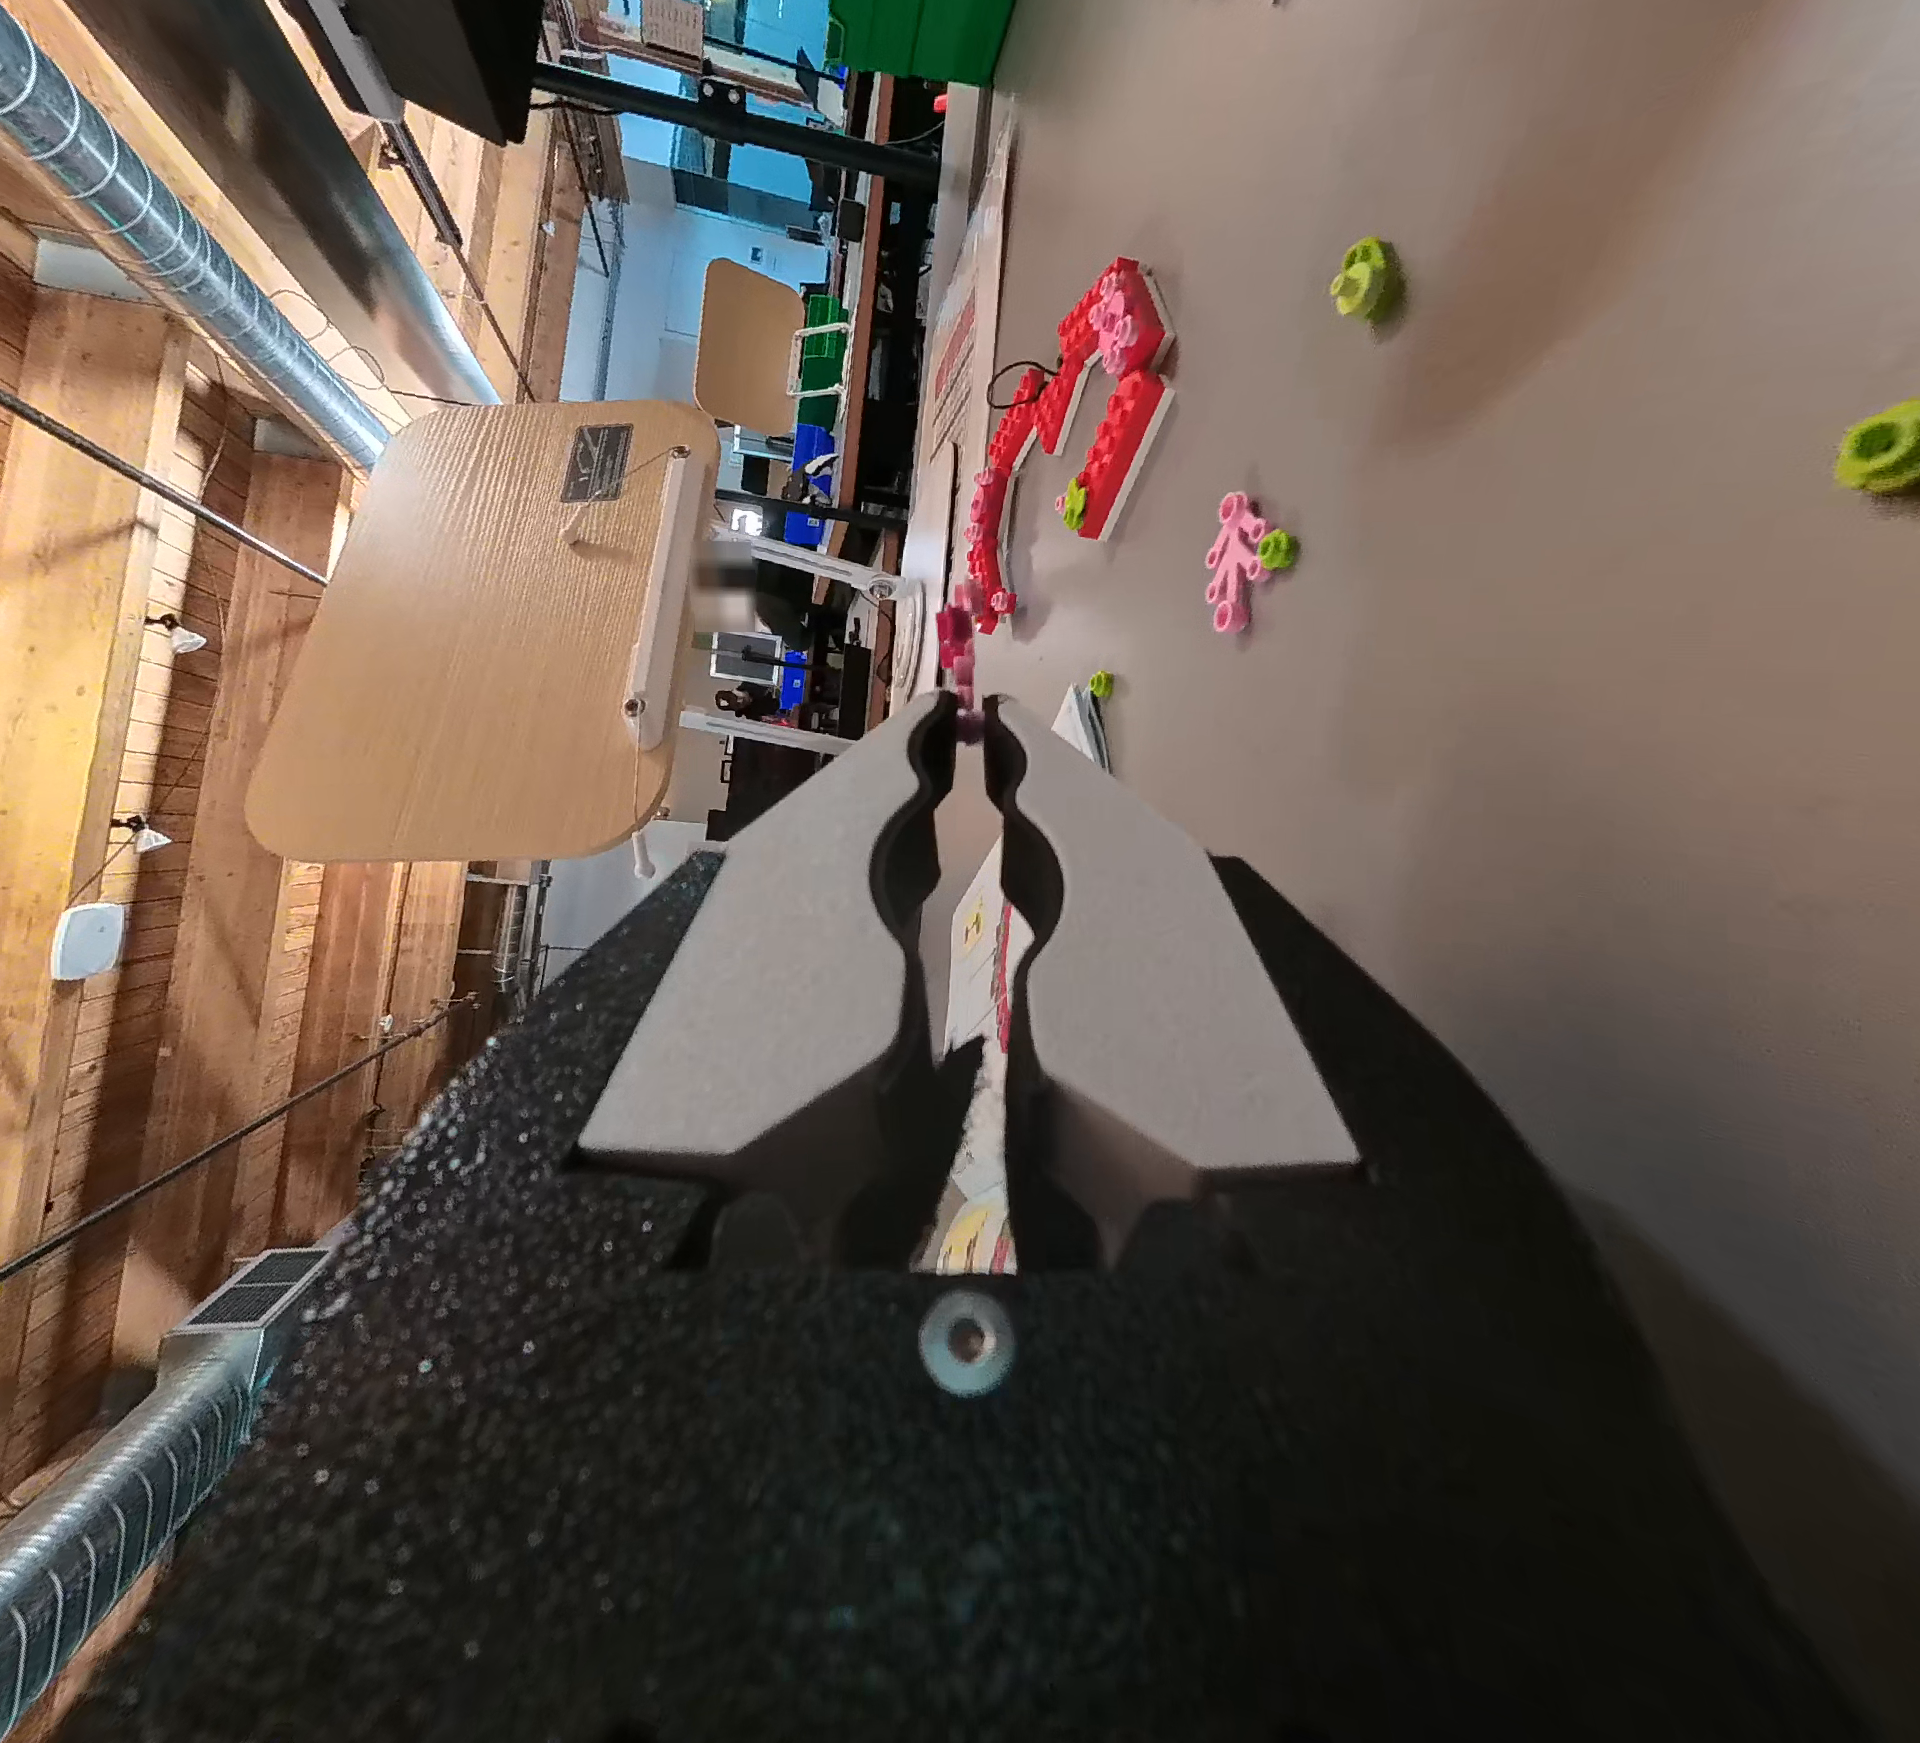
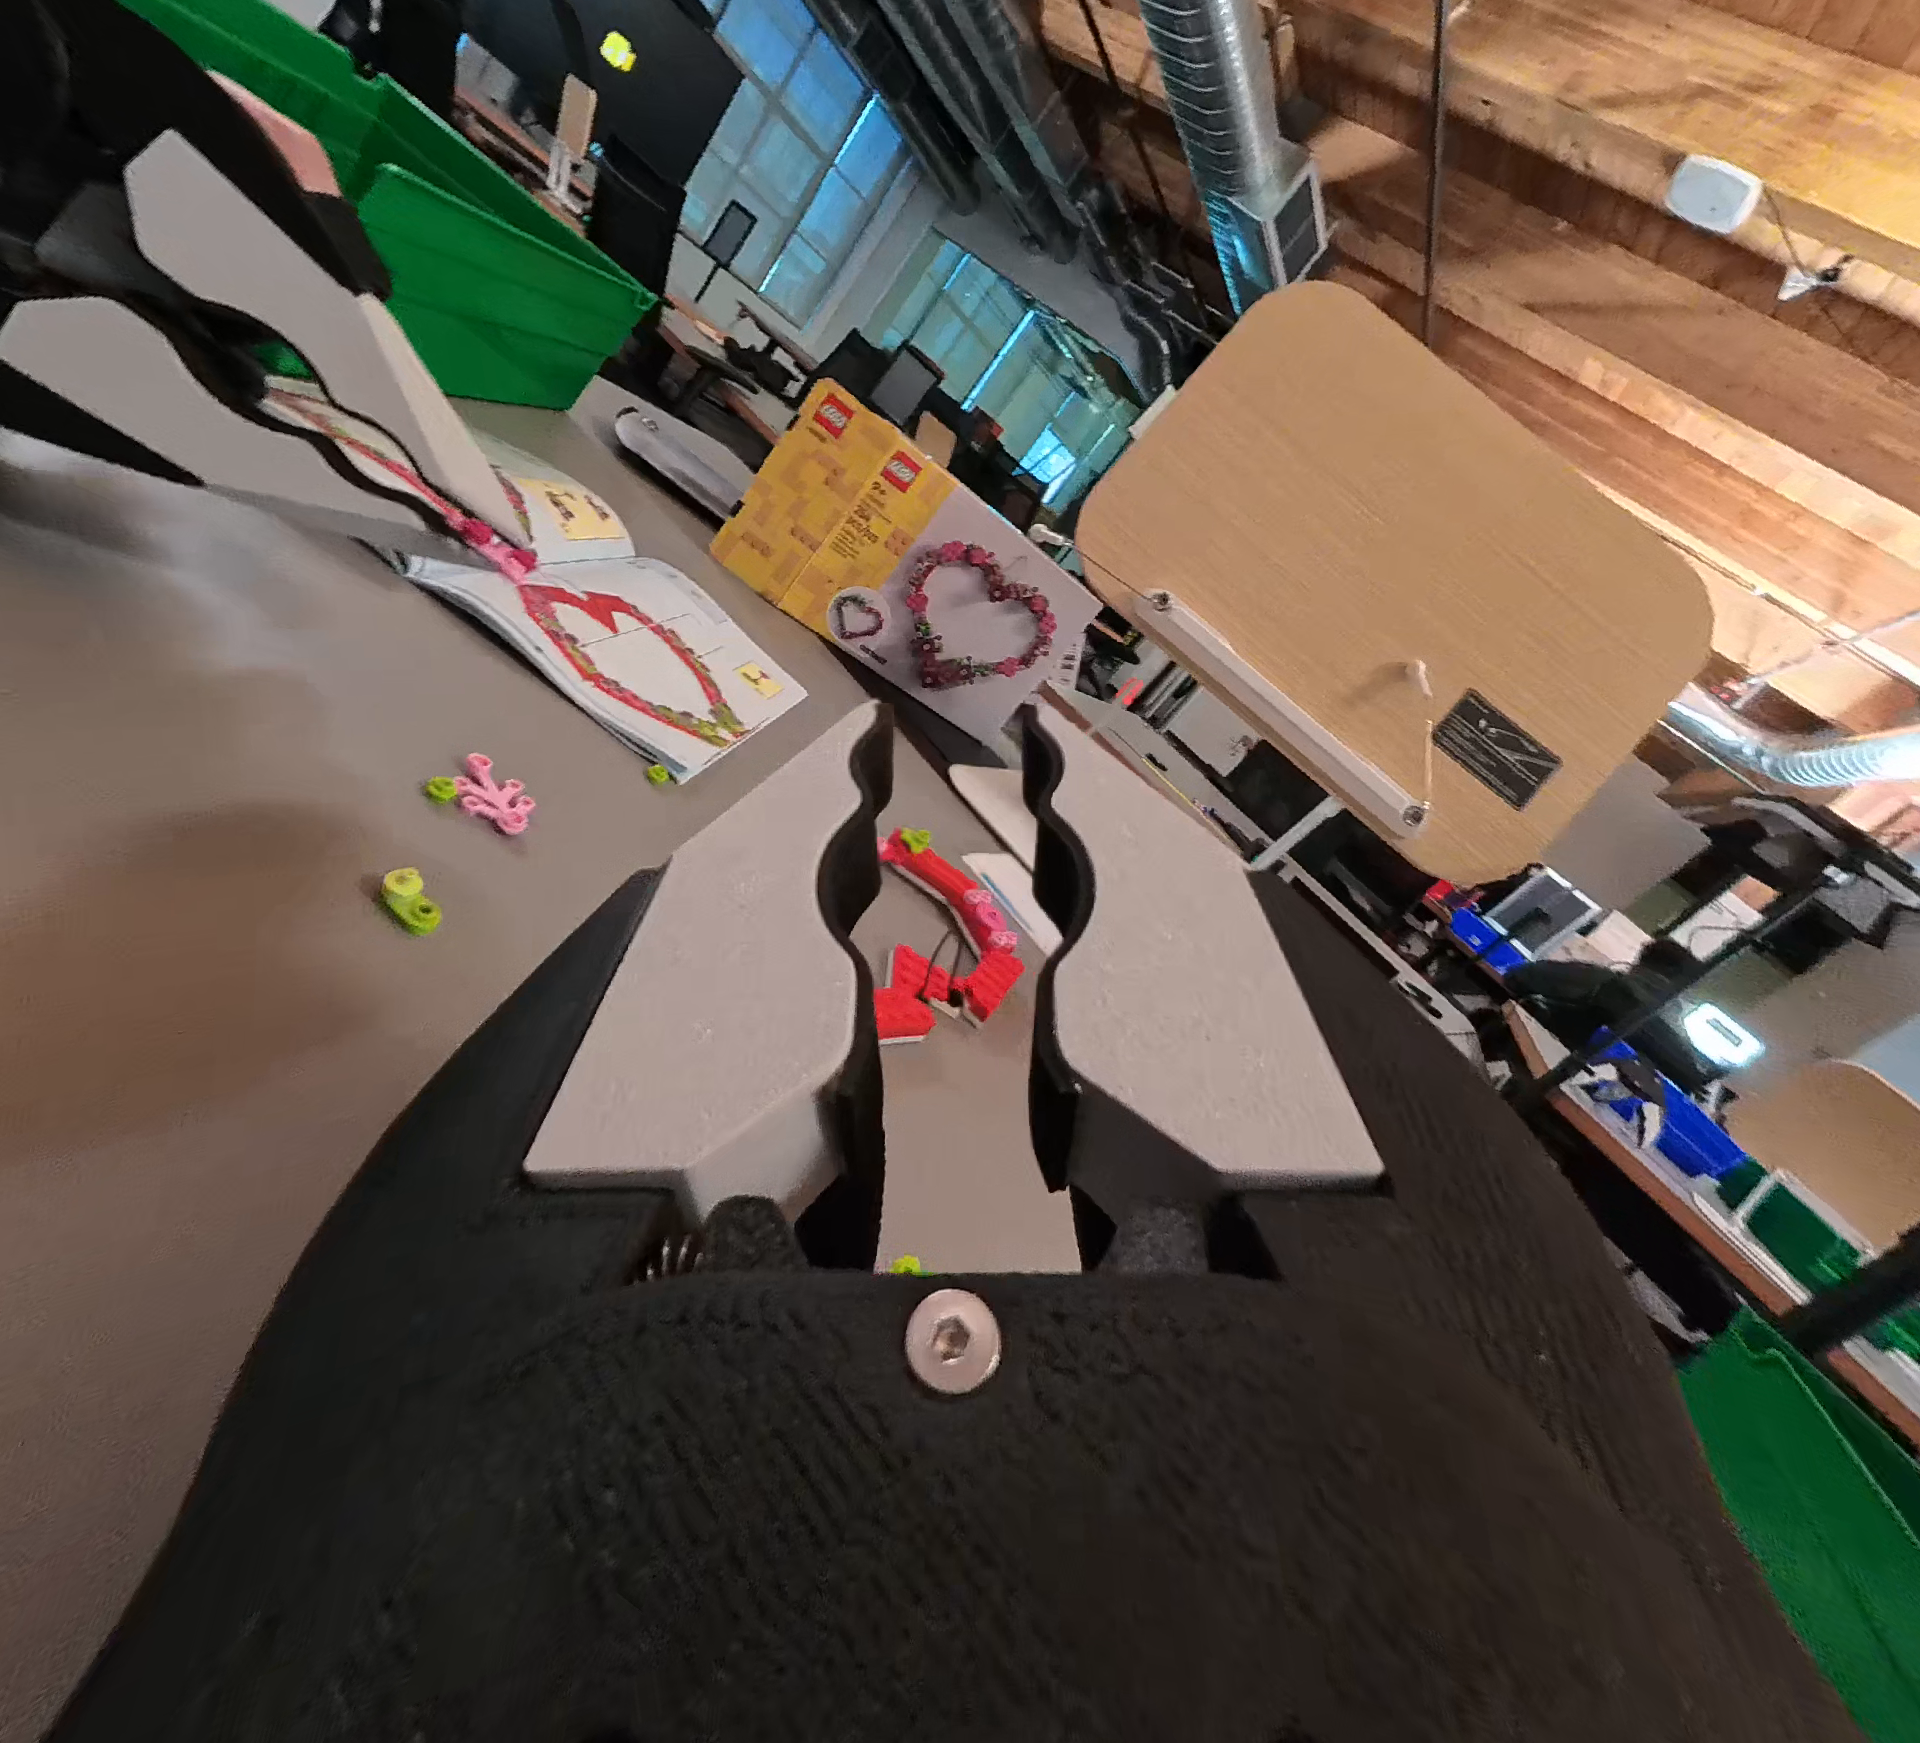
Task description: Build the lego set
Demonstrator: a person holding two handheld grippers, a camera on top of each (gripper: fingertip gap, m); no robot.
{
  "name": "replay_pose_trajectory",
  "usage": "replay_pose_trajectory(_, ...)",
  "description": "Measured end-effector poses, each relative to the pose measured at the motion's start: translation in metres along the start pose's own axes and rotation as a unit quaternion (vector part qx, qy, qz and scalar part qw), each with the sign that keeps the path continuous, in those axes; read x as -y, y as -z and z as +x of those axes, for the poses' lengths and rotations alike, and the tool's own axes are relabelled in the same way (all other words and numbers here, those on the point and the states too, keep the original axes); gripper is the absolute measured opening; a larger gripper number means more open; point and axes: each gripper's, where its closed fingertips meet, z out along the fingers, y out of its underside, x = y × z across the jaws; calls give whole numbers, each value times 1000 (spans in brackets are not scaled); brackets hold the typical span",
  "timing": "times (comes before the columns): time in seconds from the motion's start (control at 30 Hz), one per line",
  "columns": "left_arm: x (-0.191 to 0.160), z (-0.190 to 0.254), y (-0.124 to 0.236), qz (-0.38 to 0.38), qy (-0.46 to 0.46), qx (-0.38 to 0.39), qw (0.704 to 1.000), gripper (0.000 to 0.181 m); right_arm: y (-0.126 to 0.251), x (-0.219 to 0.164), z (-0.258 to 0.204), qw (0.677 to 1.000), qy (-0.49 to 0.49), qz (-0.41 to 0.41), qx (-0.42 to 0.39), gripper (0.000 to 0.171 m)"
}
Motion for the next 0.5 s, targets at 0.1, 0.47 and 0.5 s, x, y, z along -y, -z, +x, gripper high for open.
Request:
replay_pose_trajectory(0.1,-2,-2,0,-4,-4,3,1000,2,1,1,10,1000,-1,6,-24,23)
replay_pose_trajectory(0.47,-6,17,-7,-17,-35,-25,999,2,-6,2,36,988,-121,74,-56,22)
replay_pose_trajectory(0.5,-5,21,-8,-15,-38,-32,999,2,-8,0,33,989,-121,72,-50,22)
